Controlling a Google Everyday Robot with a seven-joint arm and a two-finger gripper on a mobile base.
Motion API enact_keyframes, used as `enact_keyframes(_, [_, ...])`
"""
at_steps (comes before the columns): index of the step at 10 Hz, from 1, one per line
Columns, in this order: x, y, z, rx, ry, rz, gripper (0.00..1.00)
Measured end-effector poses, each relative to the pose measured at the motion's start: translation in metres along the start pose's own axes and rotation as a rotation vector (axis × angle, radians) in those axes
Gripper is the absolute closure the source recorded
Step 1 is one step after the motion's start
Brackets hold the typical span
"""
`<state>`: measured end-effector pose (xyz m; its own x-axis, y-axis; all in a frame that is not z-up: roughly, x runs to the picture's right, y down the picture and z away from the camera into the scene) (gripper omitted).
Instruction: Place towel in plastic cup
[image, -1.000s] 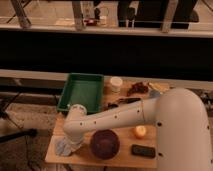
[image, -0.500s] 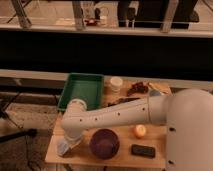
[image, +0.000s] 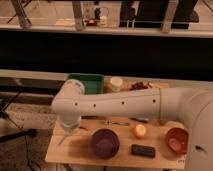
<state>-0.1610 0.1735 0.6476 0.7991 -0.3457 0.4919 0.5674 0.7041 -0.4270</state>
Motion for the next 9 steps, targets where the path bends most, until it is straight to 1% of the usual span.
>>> enact_keyframes(1, [0.011,-0.002,-0.009,0.005,0.016,0.017,0.97])
enact_keyframes(2, [0.031,-0.002,-0.020,0.013,0.038,0.052,0.97])
enact_keyframes(3, [0.041,-0.002,-0.023,0.016,0.045,0.069,0.97])
enact_keyframes(4, [0.057,0.000,-0.025,0.016,0.056,0.097,0.97])
enact_keyframes(7, [0.120,0.009,-0.038,0.019,0.100,0.188,0.97])
enact_keyframes(8, [0.141,0.011,-0.043,0.018,0.121,0.213,0.97])
enact_keyframes(9, [0.160,0.007,-0.049,0.023,0.138,0.233,0.97])
